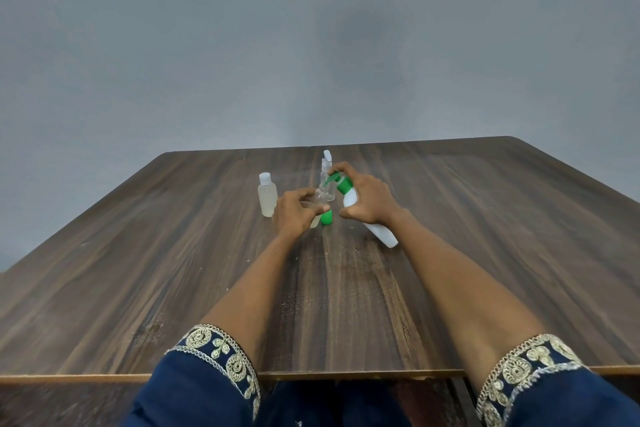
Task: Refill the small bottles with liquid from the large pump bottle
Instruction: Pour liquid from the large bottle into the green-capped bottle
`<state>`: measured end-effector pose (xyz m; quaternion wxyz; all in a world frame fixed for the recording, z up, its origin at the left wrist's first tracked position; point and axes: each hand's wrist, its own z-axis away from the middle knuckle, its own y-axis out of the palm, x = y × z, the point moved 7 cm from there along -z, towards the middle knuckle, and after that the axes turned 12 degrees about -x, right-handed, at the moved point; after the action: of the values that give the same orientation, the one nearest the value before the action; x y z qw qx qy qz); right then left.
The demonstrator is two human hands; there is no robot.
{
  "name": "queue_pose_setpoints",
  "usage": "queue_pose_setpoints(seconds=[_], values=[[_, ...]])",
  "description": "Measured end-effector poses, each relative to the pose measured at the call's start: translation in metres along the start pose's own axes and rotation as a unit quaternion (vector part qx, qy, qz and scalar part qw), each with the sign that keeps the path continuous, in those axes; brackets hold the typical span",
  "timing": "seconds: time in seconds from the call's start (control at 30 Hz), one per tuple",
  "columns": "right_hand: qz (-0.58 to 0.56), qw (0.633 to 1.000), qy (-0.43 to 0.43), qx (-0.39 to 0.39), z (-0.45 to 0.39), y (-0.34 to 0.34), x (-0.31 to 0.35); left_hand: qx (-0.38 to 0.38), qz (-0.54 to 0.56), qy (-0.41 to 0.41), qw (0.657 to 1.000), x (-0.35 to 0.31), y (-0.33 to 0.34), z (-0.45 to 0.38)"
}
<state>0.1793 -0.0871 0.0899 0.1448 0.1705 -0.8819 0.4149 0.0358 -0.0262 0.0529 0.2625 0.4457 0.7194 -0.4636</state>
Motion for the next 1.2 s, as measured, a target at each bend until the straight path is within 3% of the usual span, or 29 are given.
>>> queue_pose_setpoints(seconds=[0.43, 0.9, 1.2], values=[[0.025, 0.999, 0.001, 0.039, 0.0007, 0.0036, 0.0002, 0.011, -0.039, 0.006, 0.999, 0.0044, -0.0001, 0.0009], [0.001, 0.999, -0.029, 0.021, 0.0038, -0.0044, 0.0043, -0.006, -0.015, 0.006, 1.0, -0.0009, 0.0013, -0.0031], [-0.003, 1.0, -0.002, 0.003, 0.001, -0.0029, -0.0001, 0.004, -0.02, 0.007, 1.0, 0.0005, 0.0015, -0.0044]])
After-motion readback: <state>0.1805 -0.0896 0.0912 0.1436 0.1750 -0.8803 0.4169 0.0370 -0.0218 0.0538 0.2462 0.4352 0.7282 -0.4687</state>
